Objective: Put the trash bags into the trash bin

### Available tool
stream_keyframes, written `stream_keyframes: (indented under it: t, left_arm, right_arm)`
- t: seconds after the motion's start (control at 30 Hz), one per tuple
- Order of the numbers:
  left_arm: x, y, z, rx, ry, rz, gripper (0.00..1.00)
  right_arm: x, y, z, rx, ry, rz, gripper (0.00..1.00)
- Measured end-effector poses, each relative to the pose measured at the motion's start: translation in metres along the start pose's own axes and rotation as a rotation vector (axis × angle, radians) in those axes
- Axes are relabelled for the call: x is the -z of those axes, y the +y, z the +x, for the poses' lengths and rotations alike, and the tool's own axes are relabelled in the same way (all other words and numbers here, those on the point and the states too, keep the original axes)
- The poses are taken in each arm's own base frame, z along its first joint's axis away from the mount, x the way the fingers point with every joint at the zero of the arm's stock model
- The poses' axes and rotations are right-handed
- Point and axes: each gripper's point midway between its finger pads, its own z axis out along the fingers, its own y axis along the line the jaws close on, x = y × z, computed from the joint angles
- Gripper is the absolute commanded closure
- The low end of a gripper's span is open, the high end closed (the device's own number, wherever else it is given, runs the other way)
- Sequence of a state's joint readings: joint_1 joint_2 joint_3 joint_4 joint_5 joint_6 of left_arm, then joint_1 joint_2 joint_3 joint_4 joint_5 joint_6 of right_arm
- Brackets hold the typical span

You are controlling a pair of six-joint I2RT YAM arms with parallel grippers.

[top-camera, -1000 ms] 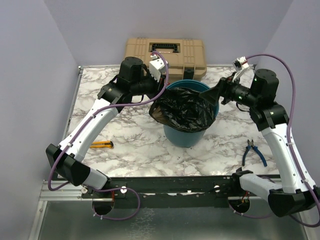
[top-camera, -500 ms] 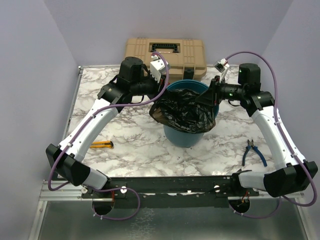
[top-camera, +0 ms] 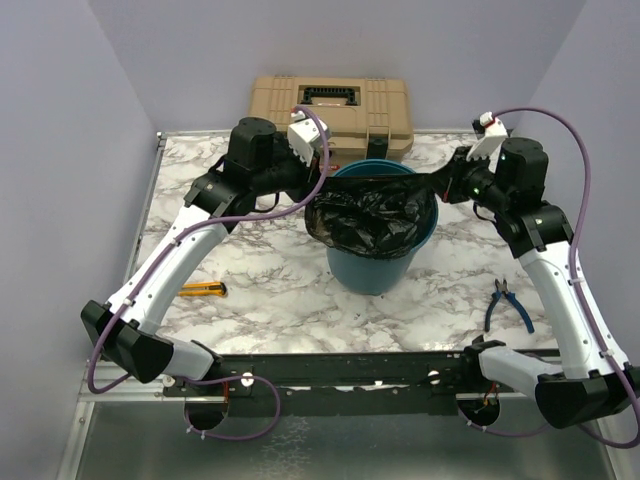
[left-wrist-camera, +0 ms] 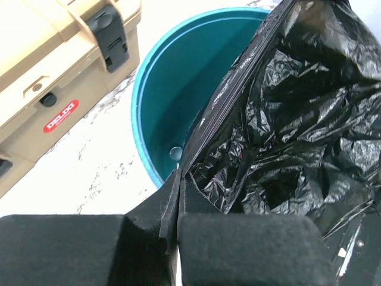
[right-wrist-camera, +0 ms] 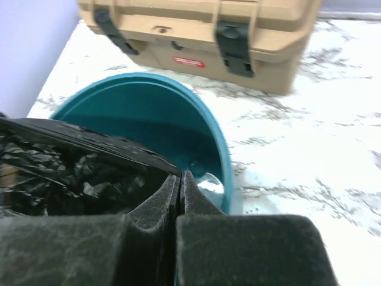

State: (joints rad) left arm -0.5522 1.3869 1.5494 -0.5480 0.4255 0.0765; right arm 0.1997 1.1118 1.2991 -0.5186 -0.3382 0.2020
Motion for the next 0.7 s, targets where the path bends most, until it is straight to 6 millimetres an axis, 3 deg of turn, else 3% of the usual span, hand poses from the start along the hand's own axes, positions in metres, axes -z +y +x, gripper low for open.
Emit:
stream_keyframes:
  t: [0.1, 0.17, 0.27, 0.37, 0.7]
  left_arm:
    - [-0.001, 0.008, 0.007, 0.01, 0.017, -0.031, 0.81]
    - [0.0, 0.012, 0.011, 0.016, 0.029, -0.046, 0.47]
    - [0.0, 0.013, 0.014, 0.027, 0.036, -0.047, 0.3]
    - [0.0, 0.012, 0.014, 0.03, 0.036, -0.042, 0.51]
    - [-0.003, 0.008, 0.027, 0.04, 0.072, -0.011, 0.31]
  right_arm:
    - [-0.003, -0.017, 0.005, -0.022, 0.0, 0.09, 0.99]
    - [-0.004, -0.024, 0.01, -0.032, 0.007, 0.122, 0.99]
    - [-0.006, -0.026, 0.019, -0.044, 0.027, 0.123, 0.99]
    - [-0.006, -0.019, 0.019, -0.05, 0.029, 0.087, 0.99]
    - [0.013, -0.016, 0.005, -0.064, -0.042, 0.112, 0.99]
